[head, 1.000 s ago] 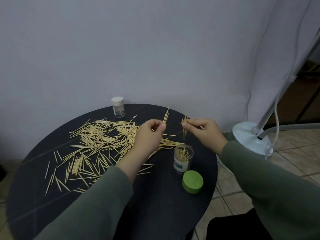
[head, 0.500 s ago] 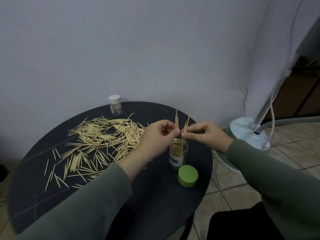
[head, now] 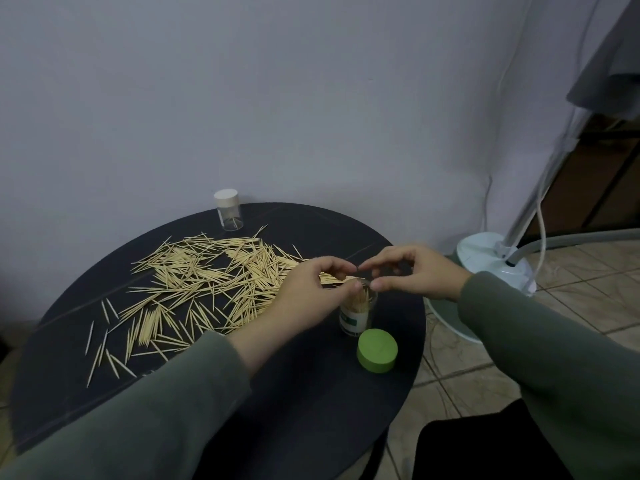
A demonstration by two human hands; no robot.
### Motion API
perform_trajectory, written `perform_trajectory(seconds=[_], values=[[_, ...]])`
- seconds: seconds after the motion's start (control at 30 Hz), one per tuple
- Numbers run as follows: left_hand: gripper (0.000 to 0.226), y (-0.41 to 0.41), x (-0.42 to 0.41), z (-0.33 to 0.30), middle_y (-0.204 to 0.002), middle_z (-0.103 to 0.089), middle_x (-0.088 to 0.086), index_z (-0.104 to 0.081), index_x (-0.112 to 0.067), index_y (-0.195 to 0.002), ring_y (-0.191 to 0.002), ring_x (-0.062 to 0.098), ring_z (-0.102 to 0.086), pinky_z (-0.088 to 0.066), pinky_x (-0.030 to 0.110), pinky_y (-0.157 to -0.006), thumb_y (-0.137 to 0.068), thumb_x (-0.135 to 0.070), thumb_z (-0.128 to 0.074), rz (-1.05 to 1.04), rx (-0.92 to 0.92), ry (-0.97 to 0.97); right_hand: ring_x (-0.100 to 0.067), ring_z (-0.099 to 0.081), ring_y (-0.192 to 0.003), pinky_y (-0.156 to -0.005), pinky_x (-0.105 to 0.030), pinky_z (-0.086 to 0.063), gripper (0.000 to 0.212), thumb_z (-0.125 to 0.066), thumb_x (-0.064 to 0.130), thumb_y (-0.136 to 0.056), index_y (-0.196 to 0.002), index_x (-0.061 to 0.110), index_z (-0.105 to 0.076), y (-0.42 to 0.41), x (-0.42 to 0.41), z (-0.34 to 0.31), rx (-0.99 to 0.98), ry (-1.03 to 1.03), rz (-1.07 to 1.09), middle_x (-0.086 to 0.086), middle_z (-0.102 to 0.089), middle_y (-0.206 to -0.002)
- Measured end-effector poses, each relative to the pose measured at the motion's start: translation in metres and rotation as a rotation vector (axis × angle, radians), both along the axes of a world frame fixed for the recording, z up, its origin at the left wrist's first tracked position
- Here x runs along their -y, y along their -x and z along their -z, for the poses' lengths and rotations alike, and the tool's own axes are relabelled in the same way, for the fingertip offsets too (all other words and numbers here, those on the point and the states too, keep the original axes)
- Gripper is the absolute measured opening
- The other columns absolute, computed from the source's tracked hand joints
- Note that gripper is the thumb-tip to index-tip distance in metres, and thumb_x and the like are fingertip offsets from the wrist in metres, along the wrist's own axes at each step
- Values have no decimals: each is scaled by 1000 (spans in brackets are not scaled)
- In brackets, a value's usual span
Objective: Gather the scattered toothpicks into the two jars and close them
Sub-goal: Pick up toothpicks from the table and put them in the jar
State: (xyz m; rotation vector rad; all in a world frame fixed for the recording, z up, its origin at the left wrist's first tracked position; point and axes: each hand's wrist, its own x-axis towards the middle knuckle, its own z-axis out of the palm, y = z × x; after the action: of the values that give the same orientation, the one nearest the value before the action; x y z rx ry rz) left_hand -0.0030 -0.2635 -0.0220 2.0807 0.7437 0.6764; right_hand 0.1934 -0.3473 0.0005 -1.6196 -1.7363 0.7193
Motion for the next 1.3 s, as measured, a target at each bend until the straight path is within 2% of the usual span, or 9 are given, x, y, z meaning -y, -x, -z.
perform_trajectory(seconds=[0.1, 0.2, 0.37, 0.53, 0.7, 0.8, 0.97, 1.13, 1.3], values=[[32, 5, -3, 0, -114, -63, -12, -63, -31, -118, -105, -2, -54, -37, 6, -80, -86, -35, -68, -17, 10, -139, -17, -54, -94, -82, -34, -44, 55, -74, 58, -57, -110, 51, -59, -1, -3, 2, 105, 93, 12, 16, -63, -95], [45, 12, -2, 0, -127, -58, -14, -54, -30, -133, -114, 2, -46, -41, 22, -93, -92, -47, -56, 17, -125, -367, -4, -56, -97, -79, -22, -44, 70, -75, 65, -54, -119, 44, -60, 2, -6, 7, 200, 148, -17, 20, -65, -101], [61, 15, 3, 8, -138, -53, -15, -55, -31, -135, -106, 9, -43, -38, 24, -84, -92, -65, -27, 138, -335, -722, 7, -53, -78, -66, -11, -36, 49, -81, 48, -68, -112, 31, -68, 6, -11, 9, 302, 82, -8, 22, -64, -88], [57, 19, -6, 12, -137, -55, -6, -62, -29, -128, -110, 17, -49, -47, 38, -90, -94, -61, -30, 230, -335, -853, 17, -49, -80, -66, -10, -34, 48, -81, 47, -68, -111, 30, -66, 9, -14, 6, 313, 119, -17, 21, -61, -92], [51, 24, -15, -1, -135, -56, -10, -58, -27, -131, -114, 12, -45, -40, 32, -97, -96, -53, -31, 116, -206, -726, 9, -43, -82, -67, -9, -30, 75, -82, 39, -70, -137, 32, -49, 11, -20, -3, 491, 347, -71, 20, -51, -114], [40, 27, -27, -3, -131, -55, -10, -54, -30, -133, -118, 9, -40, -34, 28, -101, -98, -46, -43, -49, -323, -655, 2, -44, -84, -68, -12, -33, 58, -74, 27, -83, -135, 34, -50, 8, -27, -2, 524, 356, -17, 11, -55, -116], [44, 34, -37, 7, -126, -51, -8, -57, -34, -124, -121, 14, -40, -39, 32, -98, -86, -56, -60, -81, -695, -558, -10, -54, -110, -102, -37, -43, 37, -63, 38, -89, -125, 32, -58, 13, -50, 20, 666, 301, 133, 8, -59, -118], [39, 30, -41, 18, -127, -49, -5, -57, -32, -124, -124, 16, -40, -41, 33, -96, -88, -49, -61, -158, -700, -543, -11, -55, -99, -100, -38, -34, 30, -59, 38, -92, -121, 31, -60, 16, -69, 30, 708, 208, 197, 10, -61, -105], [42, 24, -51, 25, -137, -49, -6, -48, -28, -135, -125, 17, -40, -37, 31, -100, -94, -39, -55, -189, -650, -586, -13, -55, -107, -104, -42, -28, 26, -58, 41, -93, -118, 33, -62, 24, -82, 37, 716, 151, 206, 10, -63, -111]])
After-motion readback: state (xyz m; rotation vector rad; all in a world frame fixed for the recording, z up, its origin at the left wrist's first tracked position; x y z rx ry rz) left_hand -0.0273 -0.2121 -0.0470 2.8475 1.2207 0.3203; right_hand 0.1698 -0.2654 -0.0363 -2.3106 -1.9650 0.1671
